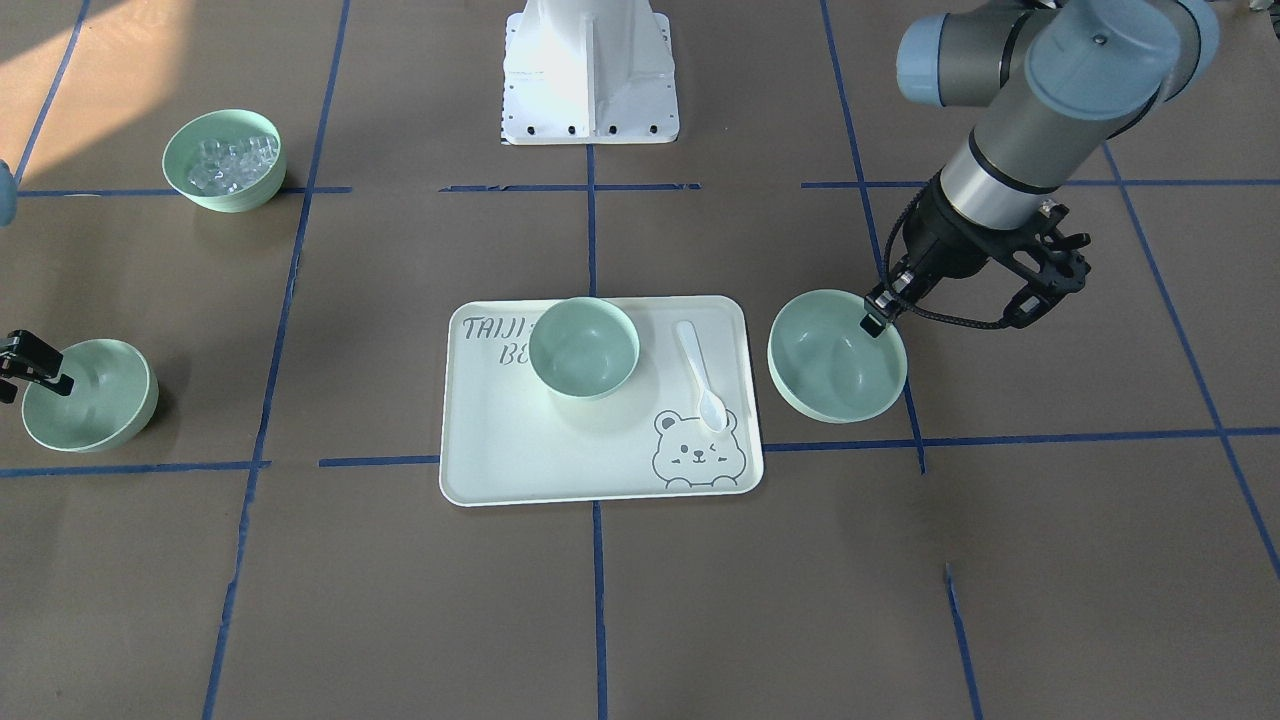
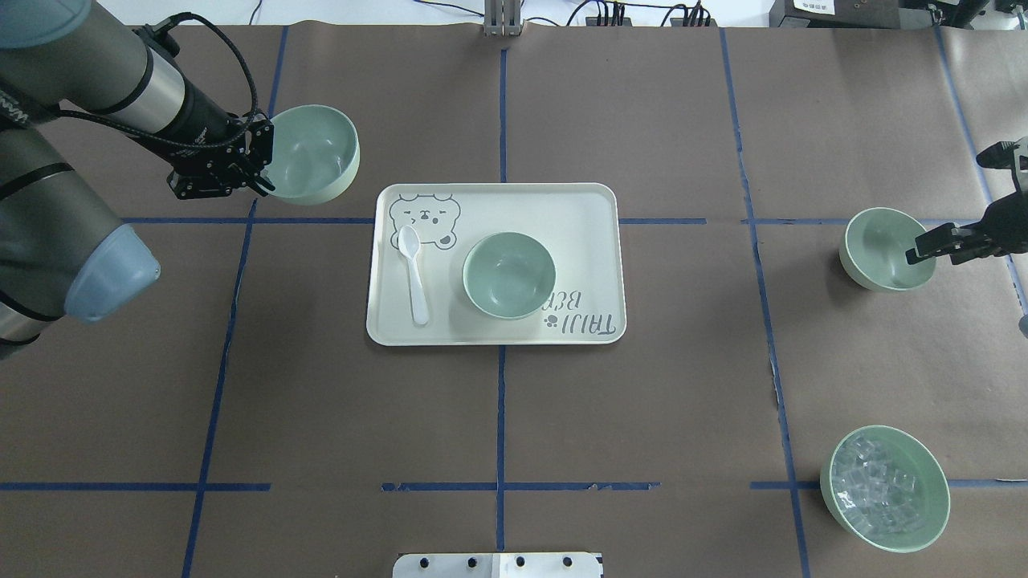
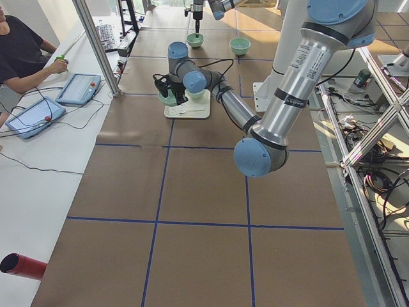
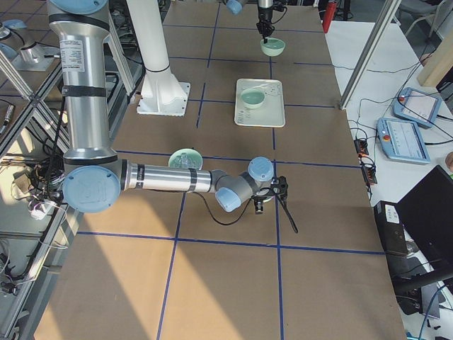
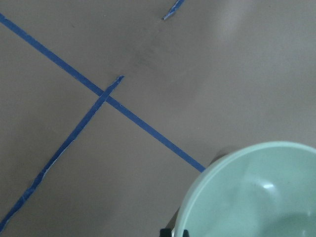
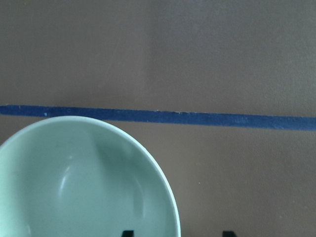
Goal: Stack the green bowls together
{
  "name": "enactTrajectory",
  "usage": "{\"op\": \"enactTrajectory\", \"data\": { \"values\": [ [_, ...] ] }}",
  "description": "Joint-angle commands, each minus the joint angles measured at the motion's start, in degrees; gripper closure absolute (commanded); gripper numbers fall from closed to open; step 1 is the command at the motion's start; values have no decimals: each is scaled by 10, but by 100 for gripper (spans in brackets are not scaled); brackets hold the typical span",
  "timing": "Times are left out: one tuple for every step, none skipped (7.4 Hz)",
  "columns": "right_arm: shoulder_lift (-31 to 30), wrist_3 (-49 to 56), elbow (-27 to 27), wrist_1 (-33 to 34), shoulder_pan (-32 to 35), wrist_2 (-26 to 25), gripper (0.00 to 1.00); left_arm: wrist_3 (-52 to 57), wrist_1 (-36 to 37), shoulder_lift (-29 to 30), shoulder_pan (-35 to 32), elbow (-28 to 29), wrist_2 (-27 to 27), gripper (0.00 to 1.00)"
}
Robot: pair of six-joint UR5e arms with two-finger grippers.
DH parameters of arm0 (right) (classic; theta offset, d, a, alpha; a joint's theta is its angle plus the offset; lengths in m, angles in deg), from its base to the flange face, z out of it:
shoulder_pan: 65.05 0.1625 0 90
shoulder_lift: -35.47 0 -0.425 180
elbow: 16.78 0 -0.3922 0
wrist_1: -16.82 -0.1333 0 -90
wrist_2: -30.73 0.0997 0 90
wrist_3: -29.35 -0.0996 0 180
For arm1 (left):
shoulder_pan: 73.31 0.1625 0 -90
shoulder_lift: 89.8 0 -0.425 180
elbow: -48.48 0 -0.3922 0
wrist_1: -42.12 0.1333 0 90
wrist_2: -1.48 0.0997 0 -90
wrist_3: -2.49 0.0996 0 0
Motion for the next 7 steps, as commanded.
{"op": "enactTrajectory", "data": {
  "values": [
    [1,4,-1,-1,-3,0,100,-59,1,27,41,10,27,100],
    [5,6,-3,-1,-3,2,100,-100,1,56,73,29,41,100],
    [7,6,-5,-1,-2,6,100,-117,1,84,82,48,41,100],
    [13,7,-5,-1,14,24,100,-125,0,96,91,51,42,100],
    [20,7,-5,0,40,55,100,-129,-1,121,100,72,45,100],
    [32,8,-5,3,64,91,100,-129,-2,151,115,106,60,100],
    [42,7,-5,11,83,106,100,-129,-8,165,147,122,82,100]
  ]
}}
